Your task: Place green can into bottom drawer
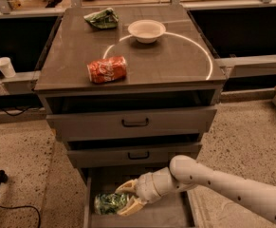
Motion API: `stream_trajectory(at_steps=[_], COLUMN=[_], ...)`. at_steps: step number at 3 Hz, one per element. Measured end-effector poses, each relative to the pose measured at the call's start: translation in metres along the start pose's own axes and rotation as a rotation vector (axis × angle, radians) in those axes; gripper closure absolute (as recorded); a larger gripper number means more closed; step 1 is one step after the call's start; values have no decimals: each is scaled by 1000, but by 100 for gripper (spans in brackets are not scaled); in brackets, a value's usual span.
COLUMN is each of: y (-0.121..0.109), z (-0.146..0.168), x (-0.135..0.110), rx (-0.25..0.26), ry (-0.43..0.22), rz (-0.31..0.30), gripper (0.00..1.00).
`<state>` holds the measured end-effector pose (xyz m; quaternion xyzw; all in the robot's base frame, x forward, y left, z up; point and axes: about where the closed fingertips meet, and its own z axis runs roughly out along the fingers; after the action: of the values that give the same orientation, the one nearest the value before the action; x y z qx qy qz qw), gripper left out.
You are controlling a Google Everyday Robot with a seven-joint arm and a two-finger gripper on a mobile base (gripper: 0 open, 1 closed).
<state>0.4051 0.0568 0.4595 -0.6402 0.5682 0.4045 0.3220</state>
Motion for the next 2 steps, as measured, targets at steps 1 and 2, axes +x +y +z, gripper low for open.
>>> stream_trajectory(at_steps=[1, 2], y=[-1, -2], z=[-3, -1], x=[-4, 2], rx=[-2, -9], ry=[8, -1], rz=[-8, 17], gripper=[100, 100])
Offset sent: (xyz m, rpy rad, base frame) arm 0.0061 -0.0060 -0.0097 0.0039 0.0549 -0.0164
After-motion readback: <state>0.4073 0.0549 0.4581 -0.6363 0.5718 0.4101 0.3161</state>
